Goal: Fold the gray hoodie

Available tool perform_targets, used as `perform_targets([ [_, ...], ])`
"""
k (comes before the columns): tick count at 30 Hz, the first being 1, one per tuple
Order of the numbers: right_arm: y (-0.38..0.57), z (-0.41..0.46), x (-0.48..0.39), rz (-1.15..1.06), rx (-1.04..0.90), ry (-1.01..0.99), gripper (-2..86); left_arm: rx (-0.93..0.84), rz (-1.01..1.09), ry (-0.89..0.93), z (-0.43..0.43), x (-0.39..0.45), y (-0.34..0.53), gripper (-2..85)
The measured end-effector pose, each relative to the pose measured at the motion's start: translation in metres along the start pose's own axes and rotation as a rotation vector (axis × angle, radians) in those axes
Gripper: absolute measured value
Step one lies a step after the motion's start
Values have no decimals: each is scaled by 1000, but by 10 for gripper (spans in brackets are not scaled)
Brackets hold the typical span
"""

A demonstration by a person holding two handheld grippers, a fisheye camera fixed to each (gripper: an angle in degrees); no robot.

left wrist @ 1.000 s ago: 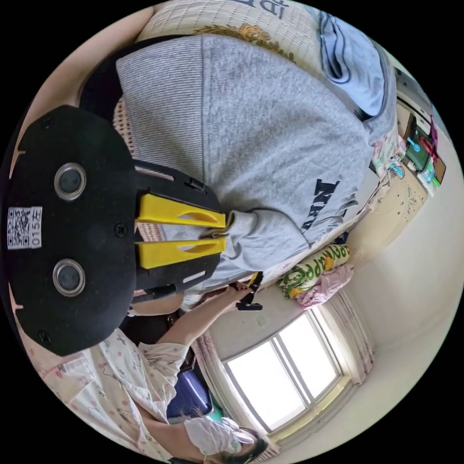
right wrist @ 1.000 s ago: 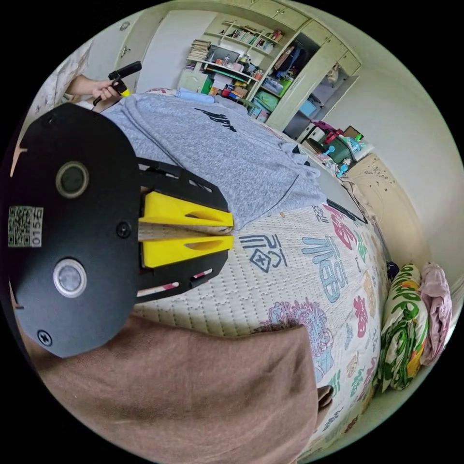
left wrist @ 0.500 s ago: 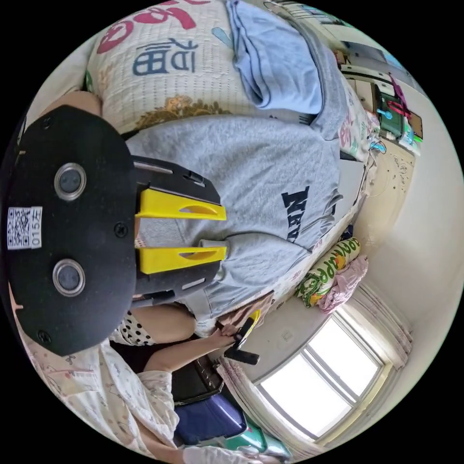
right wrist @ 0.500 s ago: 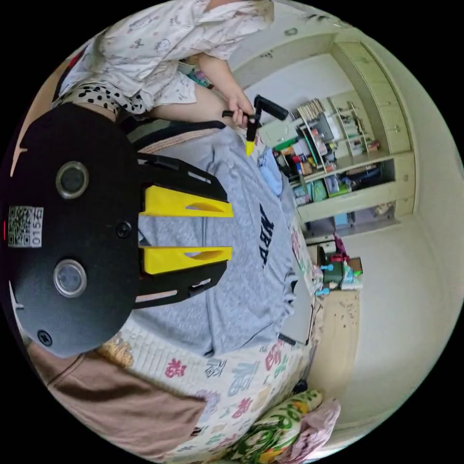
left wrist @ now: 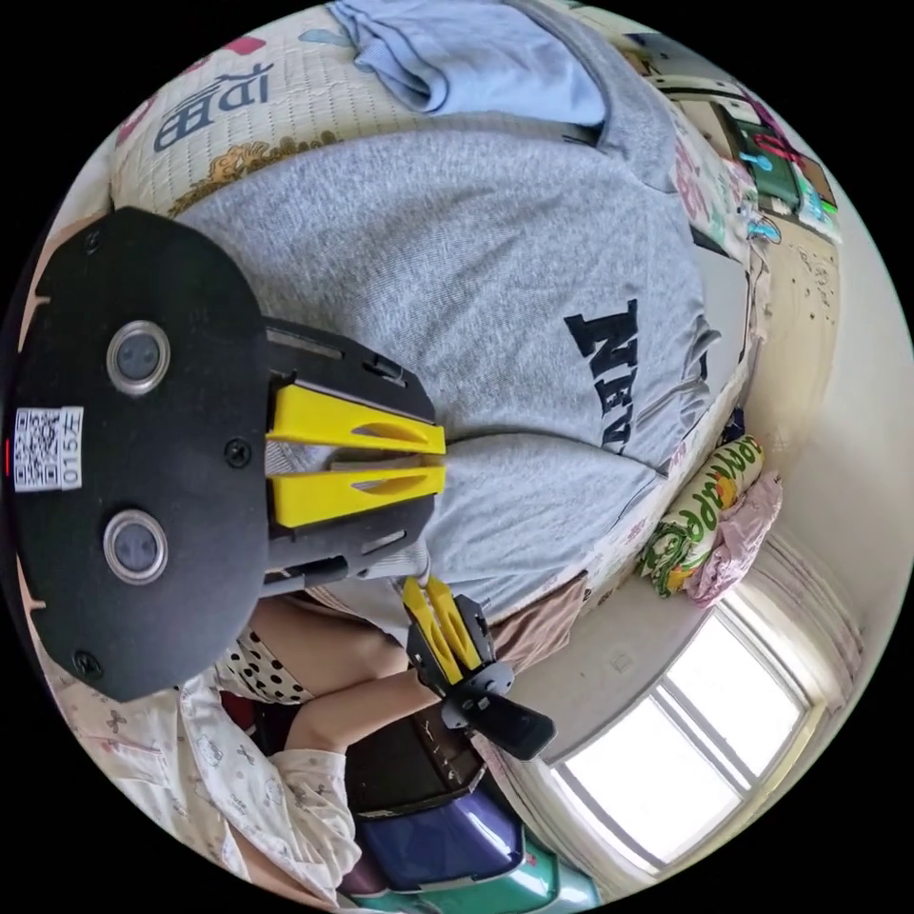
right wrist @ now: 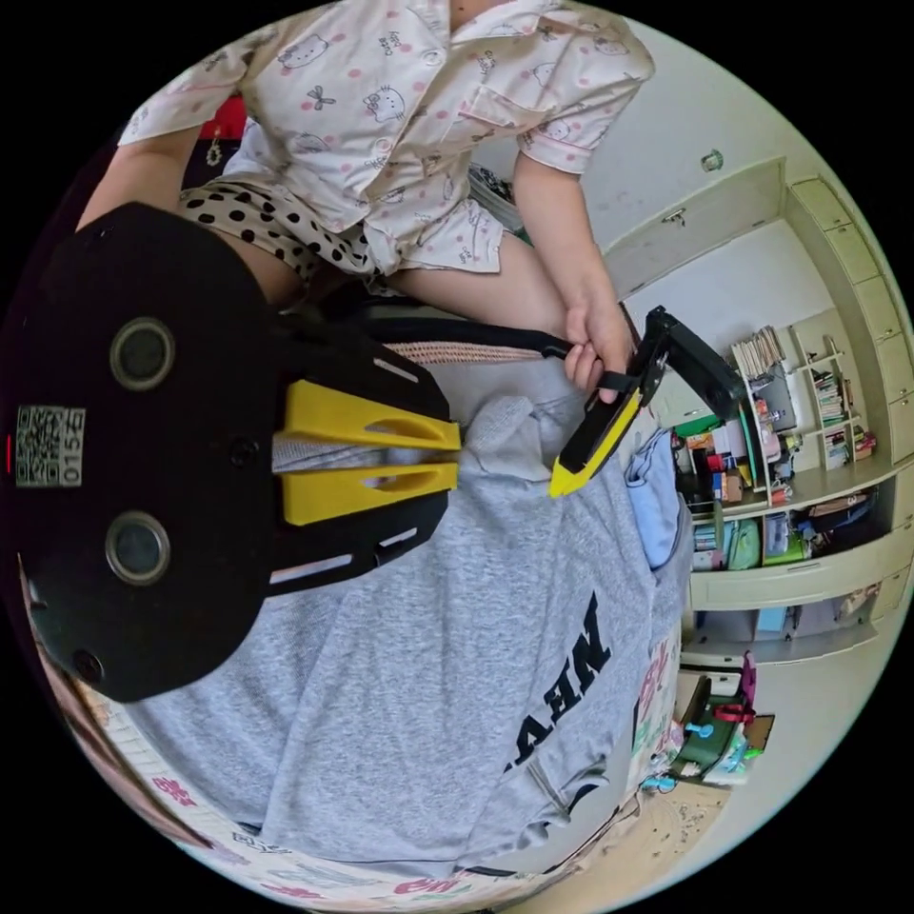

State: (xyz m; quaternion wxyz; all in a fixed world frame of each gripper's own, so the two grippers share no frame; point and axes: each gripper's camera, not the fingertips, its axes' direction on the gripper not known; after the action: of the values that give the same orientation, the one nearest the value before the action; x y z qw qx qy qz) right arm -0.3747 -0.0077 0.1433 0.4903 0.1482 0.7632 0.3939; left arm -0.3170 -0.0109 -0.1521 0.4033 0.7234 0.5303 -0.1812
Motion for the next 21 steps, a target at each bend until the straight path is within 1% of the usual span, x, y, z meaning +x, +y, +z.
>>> perform_targets([
  [2, 14, 3, -4, -9, -45, -5, 14, -4, 15, -6, -10, 15, -12, 7],
  [4, 25, 8, -11, -25, -67, 28, 5, -64, 55, -96, -11, 34, -31, 4],
  [5, 26, 11, -12, -25, -79, 38, 3, -78, 64, -112, -10, 38, -35, 4],
  [7, 30, 23, -11, -5, -136, 61, -4, -85, 62, -110, -18, 46, -54, 11],
  [9, 37, 22, -8, 10, -130, 55, -6, -73, 57, -98, -34, 48, -68, 19],
  [11, 44, 22, -6, 27, -124, 42, -7, -16, 58, -38, -62, 43, -79, 28],
  [13, 53, 22, -2, 48, -115, 27, -7, 141, -17, 46, -124, 13, -88, 47],
  [14, 55, 22, -1, 54, -111, 23, -7, 189, -52, 55, -143, 1, -89, 52],
  [15, 60, 22, 2, 66, -101, 14, -7, 293, -144, 42, -183, -28, -87, 61],
  [16, 65, 21, 4, 76, -90, 5, -7, 394, -253, 9, -223, -60, -83, 77],
  [17, 67, 21, 5, 80, -86, 1, -7, 438, -308, -18, -243, -76, -80, 85],
  [18, 71, 21, 8, 89, -80, -9, -8, 516, -404, -86, -280, -106, -75, 115],
  [19, 74, 21, 11, 99, -77, -21, -8, 573, -509, -147, -314, -136, -70, 136],
  [21, 78, 21, 16, 116, -74, -43, -8, 648, -629, -180, -357, -178, -68, 149],
])
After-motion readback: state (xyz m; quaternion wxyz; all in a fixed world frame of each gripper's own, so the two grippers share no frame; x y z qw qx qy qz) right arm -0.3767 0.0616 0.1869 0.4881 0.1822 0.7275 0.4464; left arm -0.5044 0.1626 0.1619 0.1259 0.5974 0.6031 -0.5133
